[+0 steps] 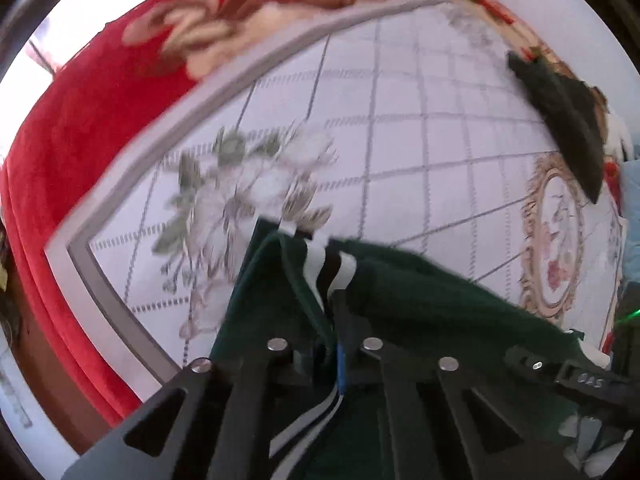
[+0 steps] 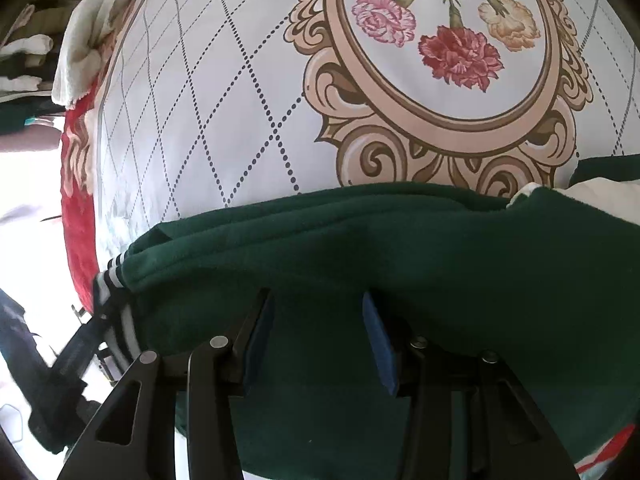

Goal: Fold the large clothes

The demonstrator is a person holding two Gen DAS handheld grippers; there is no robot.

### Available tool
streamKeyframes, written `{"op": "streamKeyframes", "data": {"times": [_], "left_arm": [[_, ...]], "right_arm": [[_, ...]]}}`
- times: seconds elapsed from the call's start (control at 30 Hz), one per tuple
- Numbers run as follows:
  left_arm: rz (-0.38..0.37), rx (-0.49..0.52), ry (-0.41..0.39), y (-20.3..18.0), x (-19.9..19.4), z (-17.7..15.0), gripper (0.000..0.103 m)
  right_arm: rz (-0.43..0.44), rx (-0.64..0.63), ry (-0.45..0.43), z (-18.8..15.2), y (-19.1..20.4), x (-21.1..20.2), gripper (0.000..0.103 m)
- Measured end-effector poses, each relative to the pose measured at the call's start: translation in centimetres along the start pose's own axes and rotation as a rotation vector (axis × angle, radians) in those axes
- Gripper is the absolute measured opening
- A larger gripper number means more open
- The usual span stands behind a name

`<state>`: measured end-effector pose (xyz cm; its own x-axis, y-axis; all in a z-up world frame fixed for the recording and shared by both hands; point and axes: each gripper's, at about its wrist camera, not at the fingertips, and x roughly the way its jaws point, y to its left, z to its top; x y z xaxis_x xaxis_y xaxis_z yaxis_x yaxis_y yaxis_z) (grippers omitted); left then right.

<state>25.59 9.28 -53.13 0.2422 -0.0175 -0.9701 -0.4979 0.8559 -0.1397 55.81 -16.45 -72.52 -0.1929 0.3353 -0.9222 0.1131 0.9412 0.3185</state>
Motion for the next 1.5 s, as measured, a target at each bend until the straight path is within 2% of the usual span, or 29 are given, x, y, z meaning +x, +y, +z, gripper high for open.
{"op": "streamKeyframes", "data": {"times": [0.1, 0.17, 0.23, 0.27, 0.33, 0.37, 0.4, 0.43, 0.47, 0.57, 0.6, 0.63, 0.67, 0.7, 0.73, 0.8, 0.9, 0.97, 1.07, 1.13, 1.17, 1.23, 1.3, 1.4, 1.5], "left_arm": [[-0.052, -0.015, -0.095, -0.1, -3.6, 0.9, 0.002], [-0.077, -0.031, -0.125, 0.1, -5.1, 2.2, 0.002], [-0.062, -0.029, -0.136, 0.1, -4.9, 3.4, 0.002], [-0.035, -0.029, -0.129, 0.4, -4.0, 4.0, 0.001], [-0.030, -0.040, -0.094, 1.7, -2.1, 4.5, 0.001], [-0.020, -0.046, -0.056, 2.3, -0.5, 4.9, 0.001], [-0.042, -0.069, -0.029, 3.1, 0.2, 5.0, 0.001], [-0.074, -0.082, -0.023, 3.8, 0.0, 5.0, 0.002], [-0.068, -0.075, -0.022, 4.0, -0.3, 5.0, 0.004], [0.007, -0.052, 0.000, 4.2, -1.4, 4.4, 0.010], [0.017, -0.050, 0.011, 4.2, -1.5, 4.2, 0.020], [0.044, -0.045, 0.016, 4.3, -1.7, 3.9, 0.035], [0.073, -0.038, 0.000, 4.5, -2.0, 3.5, 0.044], [0.098, -0.032, -0.010, 4.8, -2.2, 3.3, 0.064], [0.116, -0.030, -0.013, 5.1, -2.1, 3.2, 0.079], [0.149, -0.036, -0.014, 6.0, -2.0, 3.0, 0.088], [0.153, -0.064, 0.005, 7.4, -1.5, 2.9, 0.090], [0.171, -0.081, 0.004, 8.4, -1.4, 2.7, 0.090], [0.181, -0.105, 0.000, 9.3, -1.2, 2.4, 0.090], [0.183, -0.107, 0.009, 9.6, -0.9, 2.2, 0.090], [0.185, -0.106, 0.017, 9.7, -0.6, 2.1, 0.090], [0.189, -0.098, 0.025, 9.7, -0.3, 2.0, 0.090], [0.180, -0.093, 0.033, 9.8, 0.1, 1.8, 0.091], [0.177, -0.080, 0.045, 9.8, 0.7, 1.8, 0.090], [0.171, -0.072, 0.046, 9.9, 0.7, 2.0, 0.090]], "right_arm": [[0.016, 0.015, -0.001, 0.0, 0.0, -0.4, 0.048], [0.040, 0.028, -0.010, -0.1, -0.2, -0.9, 0.048], [0.048, 0.025, -0.022, -0.1, -0.4, -1.4, 0.048], [0.045, 0.024, -0.024, 0.0, -0.6, -1.5, 0.048], [0.036, 0.036, -0.020, 0.0, -0.6, -1.2, 0.048], [0.036, 0.044, -0.018, 0.1, -0.6, -1.0, 0.048], [0.041, 0.054, -0.019, 0.0, -0.6, -1.1, 0.048], [0.046, 0.051, -0.023, -0.1, -0.6, -1.4, 0.048], [0.057, 0.035, -0.029, -0.1, -0.1, -1.6, 0.048], [0.158, -0.036, -0.039, -0.4, 2.2, -2.7, 0.048], [0.184, -0.072, -0.035, -0.3, 3.4, -2.7, 0.048], [0.195, -0.113, -0.033, -0.2, 4.8, -2.7, 0.052], [0.194, -0.156, -0.034, -0.1, 6.1, -2.6, 0.054], [0.181, -0.208, -0.036, 0.0, 7.5, -2.5, 0.057], [0.161, -0.258, -0.037, 0.2, 9.1, -2.3, 0.058], [0.159, -0.345, -0.019, 0.8, 12.0, -1.5, 0.060], [0.149, -0.481, 0.018, 1.5, 15.4, -0.4, 0.061], [0.124, -0.608, 0.080, 1.8, 18.0, 1.1, 0.062], [0.032, -0.742, 0.190, 1.8, 20.2, 4.5, 0.062], [-0.016, -0.792, 0.263, 1.9, 20.8, 6.5, 0.063], [-0.030, -0.798, 0.270, 1.9, 20.9, 6.9, 0.063], [-0.039, -0.816, 0.257, 1.8, 21.3, 7.1, 0.058], [-0.054, -0.837, 0.225, 1.5, 21.4, 6.9, 0.043], [-0.076, -0.841, 0.178, 0.9, 21.5, 6.7, 0.028], [-0.077, -0.785, 0.104, 0.0, 21.6, 5.8, 0.021]]}}
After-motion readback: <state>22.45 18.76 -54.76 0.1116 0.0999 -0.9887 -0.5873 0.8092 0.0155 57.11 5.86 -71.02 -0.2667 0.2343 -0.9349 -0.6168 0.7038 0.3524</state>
